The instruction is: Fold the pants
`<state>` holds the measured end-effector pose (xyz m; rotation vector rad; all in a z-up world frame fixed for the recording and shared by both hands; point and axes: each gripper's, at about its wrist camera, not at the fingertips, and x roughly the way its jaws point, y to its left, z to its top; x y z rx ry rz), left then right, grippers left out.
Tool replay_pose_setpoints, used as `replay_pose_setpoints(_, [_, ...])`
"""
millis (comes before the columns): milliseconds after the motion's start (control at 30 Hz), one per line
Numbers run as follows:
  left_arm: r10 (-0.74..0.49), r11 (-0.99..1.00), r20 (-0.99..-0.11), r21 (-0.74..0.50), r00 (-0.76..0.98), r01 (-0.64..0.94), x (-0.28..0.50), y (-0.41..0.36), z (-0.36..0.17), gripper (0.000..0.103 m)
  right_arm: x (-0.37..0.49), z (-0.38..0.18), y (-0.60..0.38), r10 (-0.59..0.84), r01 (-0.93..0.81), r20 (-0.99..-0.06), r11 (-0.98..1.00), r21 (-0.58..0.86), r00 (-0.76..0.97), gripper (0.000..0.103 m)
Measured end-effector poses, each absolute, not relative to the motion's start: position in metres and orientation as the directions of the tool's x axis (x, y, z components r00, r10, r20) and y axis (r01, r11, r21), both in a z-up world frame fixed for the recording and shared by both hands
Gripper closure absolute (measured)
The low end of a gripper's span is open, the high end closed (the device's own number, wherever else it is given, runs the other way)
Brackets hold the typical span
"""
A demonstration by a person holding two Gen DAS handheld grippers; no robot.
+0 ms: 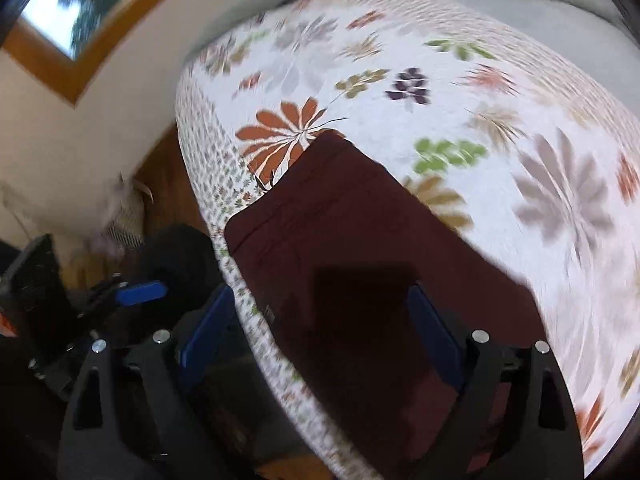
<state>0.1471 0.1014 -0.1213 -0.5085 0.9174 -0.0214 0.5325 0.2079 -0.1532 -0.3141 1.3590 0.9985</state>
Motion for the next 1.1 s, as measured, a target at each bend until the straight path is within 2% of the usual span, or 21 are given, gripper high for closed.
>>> replay_pose_setpoints(200, [-0.257,0.829,-0.77,-0.486,0.584,-0.276,0.162,0.139,-0.154,0.016,0.564,-0.179,0.284,0.295,-0.819,-0.943,0.494,0.29,-0.155,0.014])
replay_pose_setpoints(300, [-0.325,0.762,-0.766,-0.56,0.555,-0.326,0.162,0.158,-0.186,0.016,0.576,-0.191,0.303,0.232,-0.846,-0.959,0.467,0.257,-0.163,0.014])
replay_pose_setpoints(467, [-0.357,0.643,-0.769,-0.614,0.53,-0.458,0.153,0.186,-0.229,0.016,0.604,-0.205,0.316,0.179,-0.853,-0.966,0.457,0.25,-0.187,0.014])
replay_pose_setpoints(700, [-0.495,0.364,-0.64,-0.767,0.588,-0.528,0.152,0.195,-0.265,0.016,0.622,-0.224,0.317,0.162,-0.843,-0.958,0.456,0.286,-0.237,0.014])
replay_pose_setpoints(1000, [-0.514,0.278,-0.58,-0.81,0.632,-0.517,0.166,0.191,-0.27,0.014,0.627,-0.227,0.314,0.195,-0.835,-0.948,0.45,0.316,-0.253,0.014])
replay_pose_setpoints(1100, [-0.533,0.187,-0.556,-0.812,0.638,-0.552,0.166,0.195,-0.284,0.014,0.629,-0.222,0.308,0.207,-0.832,-0.945,0.453,0.321,-0.252,0.014])
